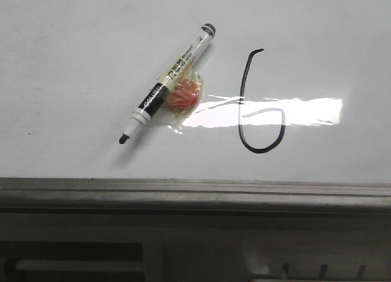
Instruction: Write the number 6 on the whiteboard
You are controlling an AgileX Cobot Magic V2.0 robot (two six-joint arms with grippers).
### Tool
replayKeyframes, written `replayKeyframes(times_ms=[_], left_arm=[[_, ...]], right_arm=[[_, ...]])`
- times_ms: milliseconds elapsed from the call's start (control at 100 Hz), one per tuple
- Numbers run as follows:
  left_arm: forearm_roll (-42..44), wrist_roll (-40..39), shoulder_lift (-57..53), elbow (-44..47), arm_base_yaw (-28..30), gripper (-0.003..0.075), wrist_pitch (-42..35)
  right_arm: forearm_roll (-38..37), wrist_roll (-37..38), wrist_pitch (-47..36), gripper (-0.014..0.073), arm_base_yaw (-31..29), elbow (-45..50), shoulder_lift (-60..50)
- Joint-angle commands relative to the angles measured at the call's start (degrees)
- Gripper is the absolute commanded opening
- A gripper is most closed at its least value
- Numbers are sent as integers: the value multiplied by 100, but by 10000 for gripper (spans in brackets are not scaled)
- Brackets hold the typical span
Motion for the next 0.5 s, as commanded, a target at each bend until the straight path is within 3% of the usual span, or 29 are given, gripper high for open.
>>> replayKeyframes(times_ms=[0,120,490], left_arm=[[-16,-61,-173,253,-3,-19,-208],[-16,-61,-173,253,-3,-19,-208],[-16,-61,-173,253,-3,-19,-208]], right_arm=[[166,-113,-900,-46,-500,227,106],[166,-113,-816,-46,-870,590,106],[166,-443,1247,-46,-1009,579,95]])
